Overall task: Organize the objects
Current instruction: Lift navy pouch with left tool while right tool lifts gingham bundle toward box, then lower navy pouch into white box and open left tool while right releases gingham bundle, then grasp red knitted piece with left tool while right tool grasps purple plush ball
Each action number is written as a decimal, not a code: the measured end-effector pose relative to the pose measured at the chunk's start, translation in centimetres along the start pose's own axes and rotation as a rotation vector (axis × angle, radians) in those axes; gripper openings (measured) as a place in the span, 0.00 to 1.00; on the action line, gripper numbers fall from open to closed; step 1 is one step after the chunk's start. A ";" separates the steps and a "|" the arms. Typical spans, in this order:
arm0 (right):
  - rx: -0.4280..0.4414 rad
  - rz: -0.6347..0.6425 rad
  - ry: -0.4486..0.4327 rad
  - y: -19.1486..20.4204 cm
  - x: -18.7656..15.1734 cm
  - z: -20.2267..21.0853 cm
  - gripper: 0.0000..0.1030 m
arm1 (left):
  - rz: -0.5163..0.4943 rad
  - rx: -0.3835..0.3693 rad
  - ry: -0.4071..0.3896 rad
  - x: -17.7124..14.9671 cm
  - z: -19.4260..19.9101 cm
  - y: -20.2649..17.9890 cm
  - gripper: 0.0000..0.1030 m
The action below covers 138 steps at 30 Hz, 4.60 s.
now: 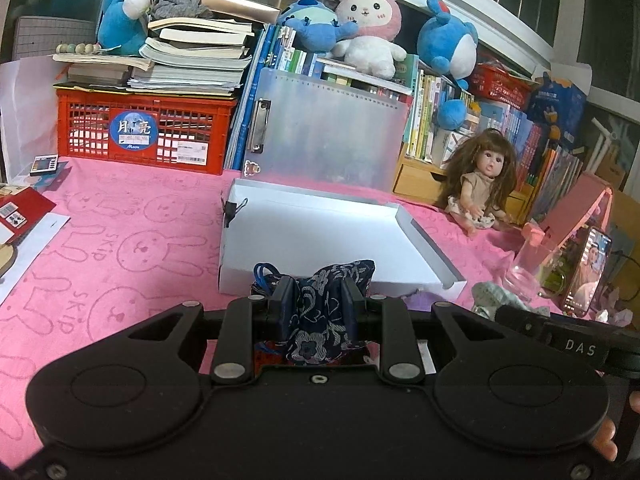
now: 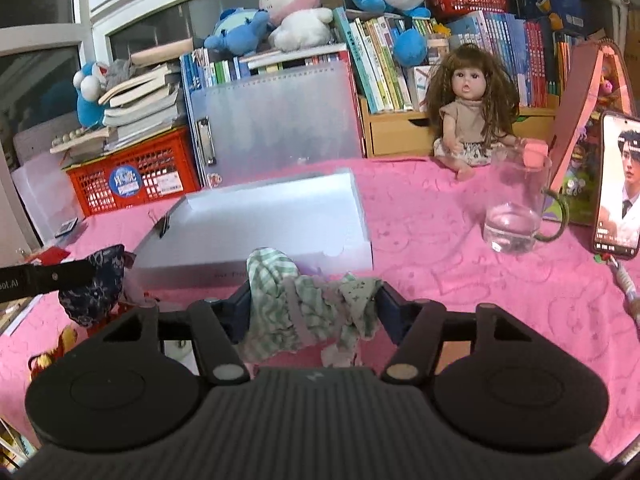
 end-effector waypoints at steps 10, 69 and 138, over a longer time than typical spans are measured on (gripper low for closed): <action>0.042 -0.070 0.019 -0.3 2.1 -2.2 0.64 | 0.027 -0.023 0.019 2.4 -3.0 0.0 0.23; 0.062 -0.168 0.185 0.8 2.1 -23.4 0.66 | -0.027 0.080 0.183 1.2 -25.7 1.1 0.24; 0.196 0.023 0.048 1.6 1.4 -9.7 0.97 | -0.130 -0.003 0.025 0.5 -7.5 -0.5 0.83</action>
Point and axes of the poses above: each gripper's, at about its wrist camera, not at the fingertips, and z roughly against the way its jaws point, y to its left, x to its top, the point moved 8 cm from there along -z, roughly the way its jaws point, and after that the axes turned 14 degrees about -y, right-handed, at the moved point
